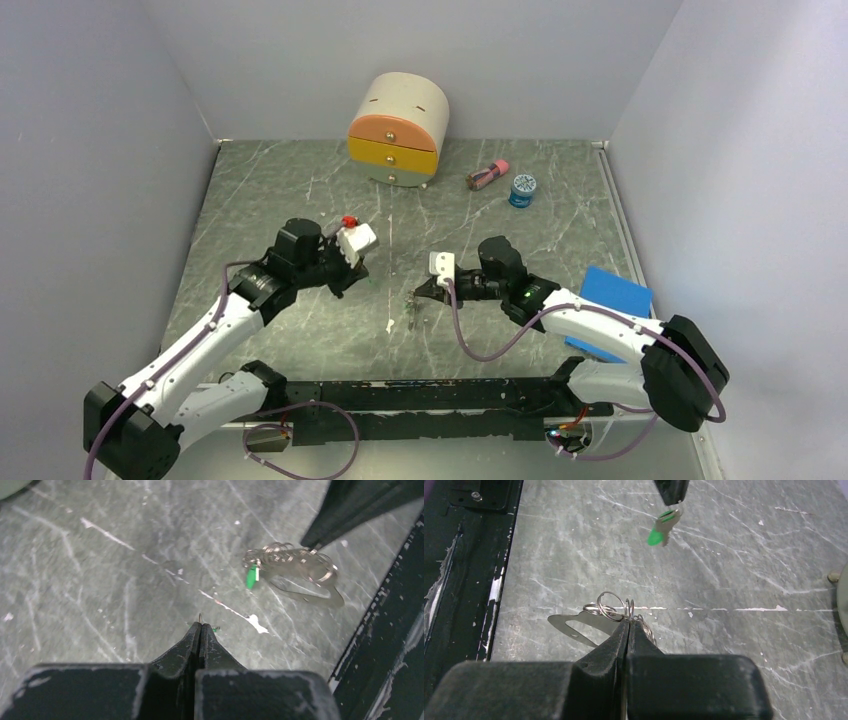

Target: Put the keys on the keyring

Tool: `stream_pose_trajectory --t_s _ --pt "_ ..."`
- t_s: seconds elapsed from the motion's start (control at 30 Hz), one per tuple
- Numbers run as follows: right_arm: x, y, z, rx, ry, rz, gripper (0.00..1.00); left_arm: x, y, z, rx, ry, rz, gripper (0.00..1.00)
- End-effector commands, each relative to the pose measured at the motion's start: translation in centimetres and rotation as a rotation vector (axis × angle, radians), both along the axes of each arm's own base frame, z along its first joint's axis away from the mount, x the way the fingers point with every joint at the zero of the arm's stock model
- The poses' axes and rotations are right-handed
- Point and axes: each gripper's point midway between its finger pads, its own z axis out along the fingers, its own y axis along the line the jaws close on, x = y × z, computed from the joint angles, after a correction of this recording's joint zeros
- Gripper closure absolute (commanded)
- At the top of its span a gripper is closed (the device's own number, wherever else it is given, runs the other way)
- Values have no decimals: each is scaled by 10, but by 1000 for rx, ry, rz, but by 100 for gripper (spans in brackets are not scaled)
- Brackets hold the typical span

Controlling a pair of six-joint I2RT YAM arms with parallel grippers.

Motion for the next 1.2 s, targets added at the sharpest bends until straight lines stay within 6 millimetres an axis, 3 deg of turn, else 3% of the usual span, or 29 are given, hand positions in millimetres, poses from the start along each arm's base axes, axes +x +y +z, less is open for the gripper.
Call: stream_pose_trajectory --t_s 0.0,0.33,0.53,1.17 --pt "-5 4 19 56 -64 50 100 -18 -21 18 -62 -144 -243 98" --pt "-11 6 20 69 -59 88 100 -41 -39 35 -173 -253 -419 97" --pt "-11 6 18 63 -56 90 100 -52 -51 44 -240 -233 -477 97" --pt "-15 5 11 43 -63 113 100 -68 -77 29 -270 -130 -532 97"
